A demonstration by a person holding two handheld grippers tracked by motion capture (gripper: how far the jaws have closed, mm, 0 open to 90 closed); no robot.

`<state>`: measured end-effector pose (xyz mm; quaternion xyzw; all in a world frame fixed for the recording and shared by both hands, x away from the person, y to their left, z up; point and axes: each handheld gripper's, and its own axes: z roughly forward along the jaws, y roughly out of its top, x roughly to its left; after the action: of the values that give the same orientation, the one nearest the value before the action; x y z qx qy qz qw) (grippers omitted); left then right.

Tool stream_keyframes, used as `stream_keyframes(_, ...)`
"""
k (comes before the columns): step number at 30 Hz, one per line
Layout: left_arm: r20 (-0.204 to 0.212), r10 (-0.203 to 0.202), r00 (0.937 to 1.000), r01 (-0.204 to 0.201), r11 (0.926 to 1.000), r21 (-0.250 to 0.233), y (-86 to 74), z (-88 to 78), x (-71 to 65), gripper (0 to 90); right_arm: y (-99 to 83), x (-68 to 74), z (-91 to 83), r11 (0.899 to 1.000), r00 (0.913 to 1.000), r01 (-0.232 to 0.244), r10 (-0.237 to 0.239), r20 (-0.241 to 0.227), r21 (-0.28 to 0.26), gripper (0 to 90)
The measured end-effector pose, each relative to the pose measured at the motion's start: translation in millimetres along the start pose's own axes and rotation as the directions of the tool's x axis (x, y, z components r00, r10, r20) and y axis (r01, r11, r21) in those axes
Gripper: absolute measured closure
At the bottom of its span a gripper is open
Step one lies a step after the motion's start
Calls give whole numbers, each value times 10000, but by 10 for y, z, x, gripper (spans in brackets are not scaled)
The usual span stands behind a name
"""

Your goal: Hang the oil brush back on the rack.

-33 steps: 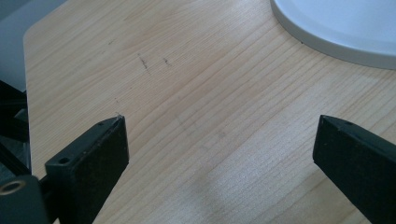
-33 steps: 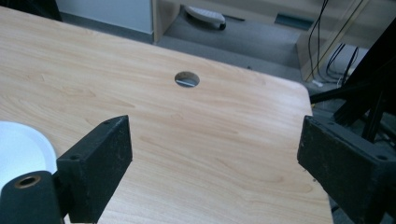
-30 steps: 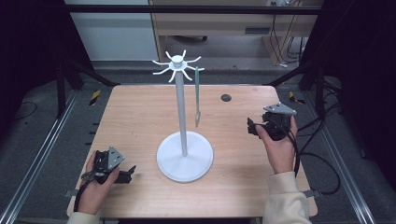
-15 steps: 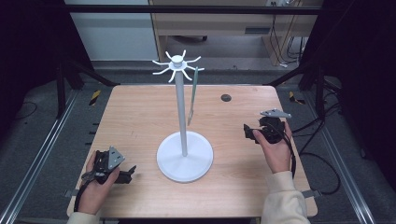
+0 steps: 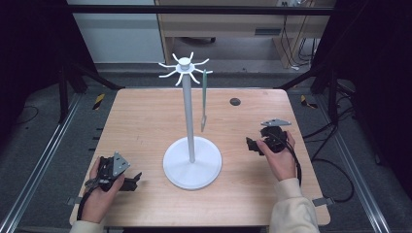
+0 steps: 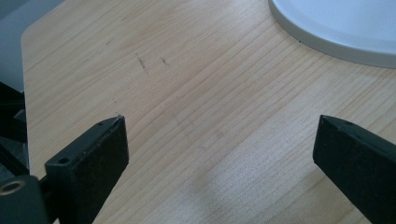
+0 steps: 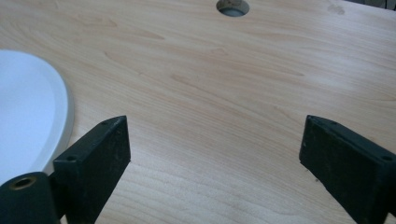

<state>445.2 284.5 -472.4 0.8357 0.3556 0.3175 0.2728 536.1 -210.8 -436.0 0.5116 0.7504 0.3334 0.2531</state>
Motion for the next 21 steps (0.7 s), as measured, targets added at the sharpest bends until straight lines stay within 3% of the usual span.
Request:
stream_keyframes(11,-8,19,10000,-19,10000,23,0,1,0,30,-128,100,181,9978,9969,461,-428,-668,477,145)
stream_keyframes(21,-2,59,10000,-59,10000,64,4,1,-4,30,-250,186,329,9958,9908,894,-872,-1033,171,147)
